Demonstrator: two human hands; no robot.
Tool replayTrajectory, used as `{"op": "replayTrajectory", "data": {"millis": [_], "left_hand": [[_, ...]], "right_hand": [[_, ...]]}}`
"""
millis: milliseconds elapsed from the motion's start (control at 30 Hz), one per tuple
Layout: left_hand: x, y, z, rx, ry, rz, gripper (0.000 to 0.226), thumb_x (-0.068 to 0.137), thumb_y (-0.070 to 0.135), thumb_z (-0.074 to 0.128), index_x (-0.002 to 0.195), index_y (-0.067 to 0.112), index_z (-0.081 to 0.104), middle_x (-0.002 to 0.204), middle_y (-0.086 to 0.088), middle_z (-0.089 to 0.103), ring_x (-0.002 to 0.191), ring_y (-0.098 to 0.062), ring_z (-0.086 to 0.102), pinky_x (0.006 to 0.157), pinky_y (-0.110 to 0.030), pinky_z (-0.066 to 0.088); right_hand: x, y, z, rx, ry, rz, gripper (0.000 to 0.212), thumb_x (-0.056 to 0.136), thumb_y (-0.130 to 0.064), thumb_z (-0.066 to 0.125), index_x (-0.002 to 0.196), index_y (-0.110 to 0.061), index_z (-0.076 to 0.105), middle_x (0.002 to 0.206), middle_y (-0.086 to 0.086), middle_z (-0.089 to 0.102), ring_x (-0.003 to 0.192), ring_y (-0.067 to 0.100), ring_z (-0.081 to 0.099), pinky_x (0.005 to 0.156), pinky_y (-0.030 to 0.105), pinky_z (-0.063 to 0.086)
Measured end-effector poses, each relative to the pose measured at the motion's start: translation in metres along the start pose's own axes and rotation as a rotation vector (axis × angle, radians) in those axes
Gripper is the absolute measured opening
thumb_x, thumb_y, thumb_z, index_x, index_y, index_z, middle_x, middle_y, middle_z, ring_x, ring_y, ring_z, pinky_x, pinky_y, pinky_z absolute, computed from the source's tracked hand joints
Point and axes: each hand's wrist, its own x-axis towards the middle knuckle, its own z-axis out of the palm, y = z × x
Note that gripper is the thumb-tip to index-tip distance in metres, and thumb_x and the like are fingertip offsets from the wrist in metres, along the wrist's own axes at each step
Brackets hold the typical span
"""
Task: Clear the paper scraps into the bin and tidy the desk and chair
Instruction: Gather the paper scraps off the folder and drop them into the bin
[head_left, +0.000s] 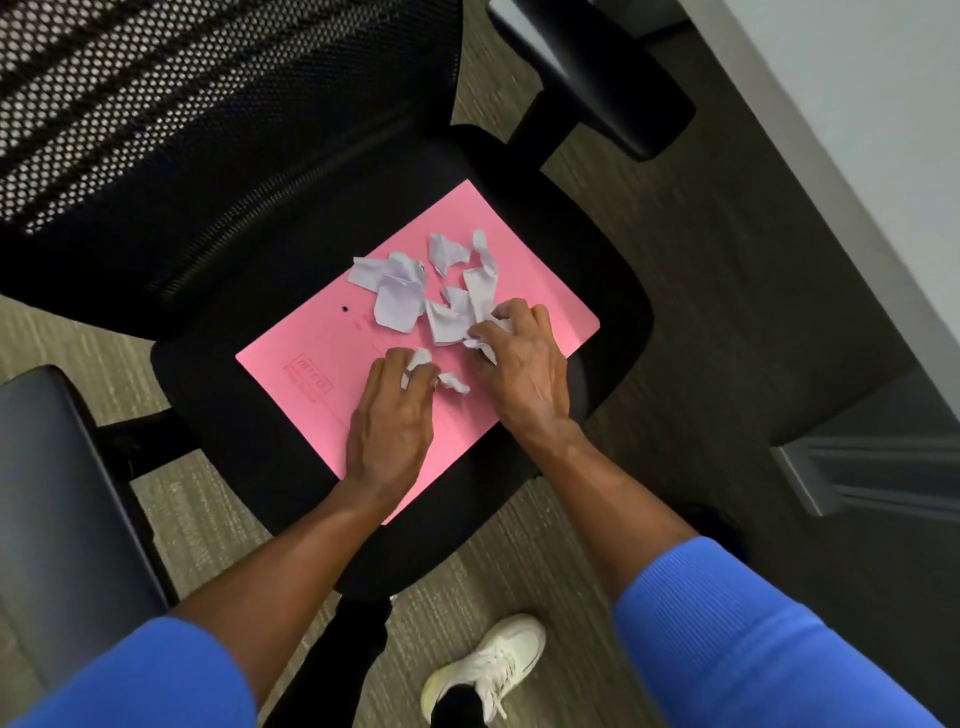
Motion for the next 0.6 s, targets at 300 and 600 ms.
{"op": "replayTrajectory", "data": {"millis": [300,600], "left_hand": [[-0.007,0.002,-0.015,-0.165,0.035,-0.072,0.015,0.104,0.004,0.059,0.111,0.0,0.071,0.117,-0.015,0.059,0.091,-0.027,0.066,0.07,-0.042,0.058],[-0.037,0.022,-0.027,-0.213,0.078,-0.092,0.01,0.1,-0.002,0.065,0.106,-0.001,0.074,0.112,-0.015,0.061,0.092,-0.015,0.059,0.074,-0.017,0.04]], "right_hand": [[-0.026,0.014,0.002,0.148,0.233,0.057,0.017,0.089,-0.016,0.077,0.105,-0.012,0.082,0.104,0.003,0.07,0.095,0.024,0.06,0.072,0.034,0.049],[-0.068,0.029,-0.009,0.299,0.427,0.146,0.009,0.088,-0.02,0.083,0.095,-0.015,0.085,0.095,-0.002,0.071,0.09,0.016,0.061,0.073,0.005,0.037]]}}
